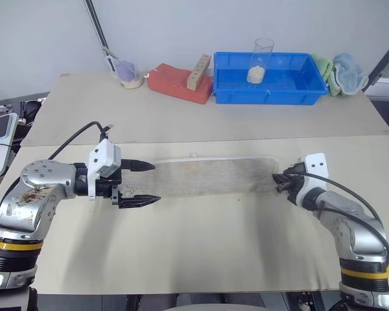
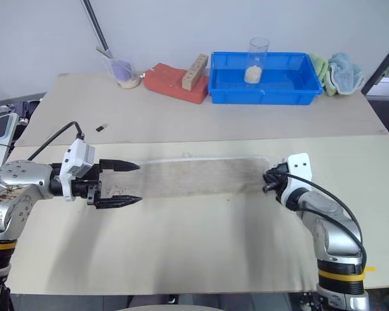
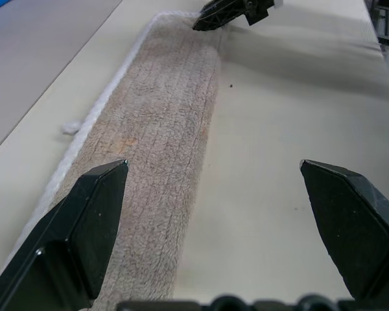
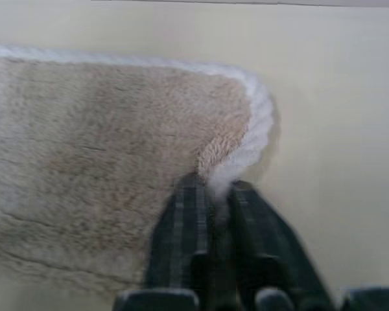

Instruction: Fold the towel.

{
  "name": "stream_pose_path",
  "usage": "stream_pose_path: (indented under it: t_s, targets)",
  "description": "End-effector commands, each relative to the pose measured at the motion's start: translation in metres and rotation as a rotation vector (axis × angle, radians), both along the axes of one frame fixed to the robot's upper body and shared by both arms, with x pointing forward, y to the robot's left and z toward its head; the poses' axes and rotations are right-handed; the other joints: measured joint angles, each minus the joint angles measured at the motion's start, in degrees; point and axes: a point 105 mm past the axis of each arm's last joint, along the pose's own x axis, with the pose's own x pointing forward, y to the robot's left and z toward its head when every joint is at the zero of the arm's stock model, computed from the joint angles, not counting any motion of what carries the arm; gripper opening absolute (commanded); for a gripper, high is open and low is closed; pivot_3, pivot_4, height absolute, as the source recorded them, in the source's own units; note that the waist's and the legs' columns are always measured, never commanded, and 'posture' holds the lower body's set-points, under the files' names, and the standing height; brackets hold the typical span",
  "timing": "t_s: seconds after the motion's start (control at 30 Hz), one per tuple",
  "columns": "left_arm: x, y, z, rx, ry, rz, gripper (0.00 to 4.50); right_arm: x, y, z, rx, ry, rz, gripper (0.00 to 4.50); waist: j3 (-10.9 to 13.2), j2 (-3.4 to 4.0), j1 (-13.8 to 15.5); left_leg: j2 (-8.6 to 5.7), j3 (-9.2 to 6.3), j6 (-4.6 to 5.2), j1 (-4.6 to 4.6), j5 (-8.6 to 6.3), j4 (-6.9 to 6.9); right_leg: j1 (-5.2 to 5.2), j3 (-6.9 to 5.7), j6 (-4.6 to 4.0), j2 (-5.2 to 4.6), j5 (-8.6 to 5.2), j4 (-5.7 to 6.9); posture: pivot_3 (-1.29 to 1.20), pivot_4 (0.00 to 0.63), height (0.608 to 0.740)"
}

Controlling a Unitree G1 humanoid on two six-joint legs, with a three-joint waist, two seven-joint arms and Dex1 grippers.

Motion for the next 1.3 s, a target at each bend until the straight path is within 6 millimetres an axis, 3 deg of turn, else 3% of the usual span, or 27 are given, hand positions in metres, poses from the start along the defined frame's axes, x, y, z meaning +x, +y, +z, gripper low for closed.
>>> stream_pose_path:
  t_s: [0.03,0.13,0.23,0.33,0.6,0.73,0.83,1.13,1.23,1.3]
  targets:
    - [0.002,0.013,0.009,0.001,-0.053,0.057,4.5,-0.001,0.002,0.021,0.033,-0.056,0.016,0.01,0.0,0.0,0.0,0.0,-0.01,0.0,0.0,0.0,0.0,0.0,0.0,0.0,0.0,0.0,-0.01,0.0,0.15,0.74]
    - [0.001,0.021,0.009,0.002,-0.056,0.094,4.5,-0.006,0.016,0.042,0.064,-0.099,0.089,0.01,0.0,0.0,0.0,0.0,-0.03,0.0,-0.01,0.0,0.0,0.0,0.01,0.0,-0.01,0.0,-0.01,0.0,0.15,0.74]
    - [-0.001,0.033,0.007,0.013,-0.052,0.134,4.5,-0.013,0.05,0.067,0.107,-0.141,0.23,0.01,0.0,0.01,-0.3,0.04,-0.09,0.0,0.02,0.0,-0.05,-0.02,0.03,0.0,0.01,0.0,-0.01,0.0,0.15,0.74]
    - [-0.001,0.04,0.006,0.015,-0.055,0.165,4.5,-0.017,0.083,0.076,0.143,-0.143,0.339,0.01,0.0,0.0,-0.4,0.09,-0.14,0.0,0.06,0.0,-0.09,-0.03,0.01,0.0,0.04,0.0,-0.01,0.0,0.15,0.74]
    - [-0.004,0.045,0.01,-0.005,-0.056,0.202,4.5,-0.005,0.159,0.047,0.15,-0.056,0.515,0.01,0.0,-0.02,0.0,0.01,-0.2,-0.01,0.03,0.0,-0.12,-0.06,-0.04,0.0,-0.04,0.0,-0.04,0.0,0.15,0.74]
    - [-0.005,0.046,0.009,-0.009,-0.055,0.218,4.5,0.005,0.173,0.035,0.129,-0.042,0.526,0.01,0.0,-0.03,-0.1,0.02,-0.22,-0.01,0.05,0.0,-0.12,-0.09,-0.06,0.0,-0.03,0.0,-0.02,0.0,0.15,0.74]
    - [-0.006,0.045,0.008,-0.028,-0.057,0.246,4.5,0.013,0.173,0.031,0.131,-0.041,0.499,0.01,0.0,-0.02,-0.2,0.03,-0.21,-0.01,0.07,0.0,-0.13,-0.13,-0.05,0.0,-0.02,0.0,0.01,0.0,0.15,0.74]
    - [0.0,0.048,0.005,-0.1,-0.079,0.377,4.5,0.01,0.173,0.048,0.153,-0.11,0.532,3.17,0.0,-0.03,-0.2,0.05,-0.24,-0.01,0.07,0.0,-0.15,-0.15,-0.05,0.0,-0.02,0.0,0.04,0.0,0.15,0.74]
    - [0.012,0.058,0.005,-0.183,-0.097,0.535,4.5,-0.001,0.172,0.07,0.129,-0.204,0.641,4.15,0.0,-0.03,-0.1,0.04,-0.24,-0.01,0.06,0.0,-0.14,-0.16,-0.04,0.0,-0.03,0.0,0.04,0.0,0.15,0.74]
    - [0.017,0.067,0.002,-0.237,-0.099,0.653,4.5,-0.01,0.169,0.082,0.085,-0.258,0.721,4.15,0.0,-0.05,0.0,0.03,-0.24,-0.01,0.04,0.0,-0.14,-0.15,-0.04,0.0,-0.07,0.0,0.01,0.0,0.15,0.74]
